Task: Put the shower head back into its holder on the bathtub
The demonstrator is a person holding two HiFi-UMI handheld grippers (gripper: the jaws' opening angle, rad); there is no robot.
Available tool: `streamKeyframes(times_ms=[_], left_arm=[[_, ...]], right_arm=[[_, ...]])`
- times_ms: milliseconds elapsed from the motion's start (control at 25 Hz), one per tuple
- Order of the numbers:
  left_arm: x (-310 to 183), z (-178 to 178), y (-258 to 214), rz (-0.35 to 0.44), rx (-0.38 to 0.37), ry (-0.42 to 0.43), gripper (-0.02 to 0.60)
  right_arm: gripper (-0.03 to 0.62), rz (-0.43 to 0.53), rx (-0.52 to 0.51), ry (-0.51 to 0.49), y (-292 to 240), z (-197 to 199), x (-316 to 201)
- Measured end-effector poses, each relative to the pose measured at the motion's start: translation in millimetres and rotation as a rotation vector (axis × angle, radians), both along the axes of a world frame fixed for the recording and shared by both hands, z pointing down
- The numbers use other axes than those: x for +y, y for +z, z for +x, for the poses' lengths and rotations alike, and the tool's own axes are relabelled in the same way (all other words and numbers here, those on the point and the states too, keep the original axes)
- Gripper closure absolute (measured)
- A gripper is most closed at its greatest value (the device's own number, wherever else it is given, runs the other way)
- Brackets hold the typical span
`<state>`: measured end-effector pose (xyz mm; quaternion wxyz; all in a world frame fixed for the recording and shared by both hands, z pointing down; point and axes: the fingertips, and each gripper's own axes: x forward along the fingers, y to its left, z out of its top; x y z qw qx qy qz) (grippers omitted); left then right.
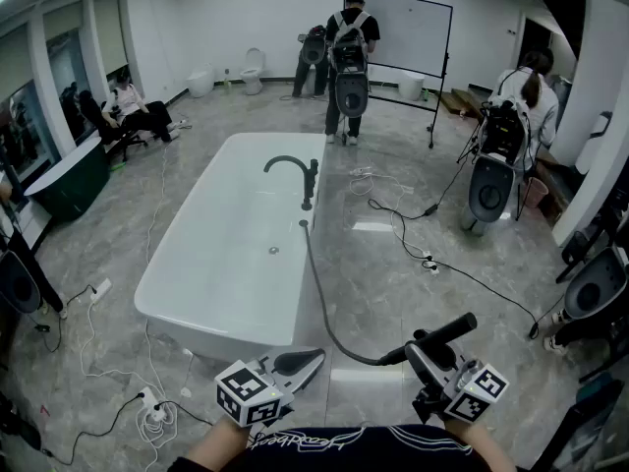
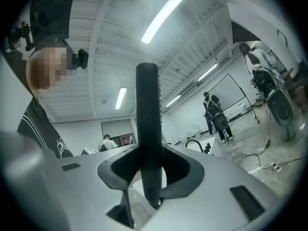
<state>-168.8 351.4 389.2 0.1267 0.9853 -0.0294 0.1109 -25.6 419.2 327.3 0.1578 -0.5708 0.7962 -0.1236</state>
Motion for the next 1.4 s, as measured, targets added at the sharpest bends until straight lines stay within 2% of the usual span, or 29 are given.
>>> streamKeyframes(times_ms=[400,600,800,1120,1400], left_arm=[[6.6,6.9,1.3,0.011,-0.002,0.009,0.577],[10.2,4.9,4.2,0.020,-0.021,0.030,0.577],[2.0,-4.4,1.1,0.037,-0.005,-0.007,0.577],[-0.7,-8.3,6.4,0.042,-0.027,0.030,0.572],[-7.6,23.9,32.6,0.060,-0.110,0.101,0.424]], right_arm=[[0.456,-0.007,0.013,0.003,-3.6,4.1,3.5],[0.456,-0.019,-0.069,0.010,-6.6,9.0,2.3],[0.455,-0.046,-0.091,0.011,-5.0,3.2,-5.6],[0.456,-0.022,-0.152,0.011,-23.9,0.8,-21.6],[0.456,0.054,-0.197,-0.029,-59.4,20.8,-39.9]])
